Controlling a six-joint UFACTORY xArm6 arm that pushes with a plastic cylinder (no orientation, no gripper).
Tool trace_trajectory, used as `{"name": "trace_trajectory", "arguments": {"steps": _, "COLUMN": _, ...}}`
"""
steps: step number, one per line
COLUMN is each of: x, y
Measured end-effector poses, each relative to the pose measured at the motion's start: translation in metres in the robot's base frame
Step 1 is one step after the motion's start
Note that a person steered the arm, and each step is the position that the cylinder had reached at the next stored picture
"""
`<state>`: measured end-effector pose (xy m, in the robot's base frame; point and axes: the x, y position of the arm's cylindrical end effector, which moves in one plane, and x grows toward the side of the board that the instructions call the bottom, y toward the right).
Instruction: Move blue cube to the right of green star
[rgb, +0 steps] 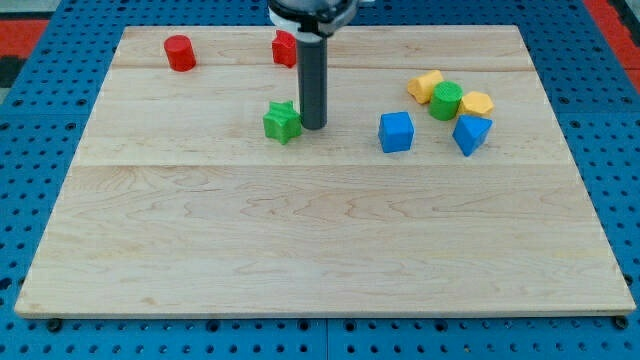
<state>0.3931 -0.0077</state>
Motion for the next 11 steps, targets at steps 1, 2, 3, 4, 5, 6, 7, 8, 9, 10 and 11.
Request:
{"name": "trace_trajectory", "arguments": {"steps": 1, "x": 0.017, "y": 0.0}}
{"name": "trace_trajectory", "arguments": {"steps": 2, "x": 0.035, "y": 0.041}}
{"name": "trace_trajectory", "arguments": {"steps": 3, "x": 0.036, "y": 0.107}}
{"name": "trace_trajectory", "arguments": {"steps": 4, "x": 0.036, "y": 0.129}}
{"name": "trace_trajectory", "arguments": {"steps": 5, "x": 0.036, "y": 0.129}}
{"name": "trace_trajectory", "arguments": {"steps": 6, "x": 0.025, "y": 0.126}}
{"name": "trace_trajectory", "arguments": {"steps": 7, "x": 0.019, "y": 0.099}}
{"name": "trace_trajectory", "arguments": {"steps": 8, "x": 0.022, "y": 0.075}}
{"name": "trace_trajectory", "arguments": {"steps": 9, "x": 0.043, "y": 0.106}}
{"name": "trace_trajectory", "arguments": {"steps": 10, "x": 0.046, "y": 0.168}}
{"name": "trace_trajectory", "arguments": {"steps": 11, "x": 0.045, "y": 0.218}}
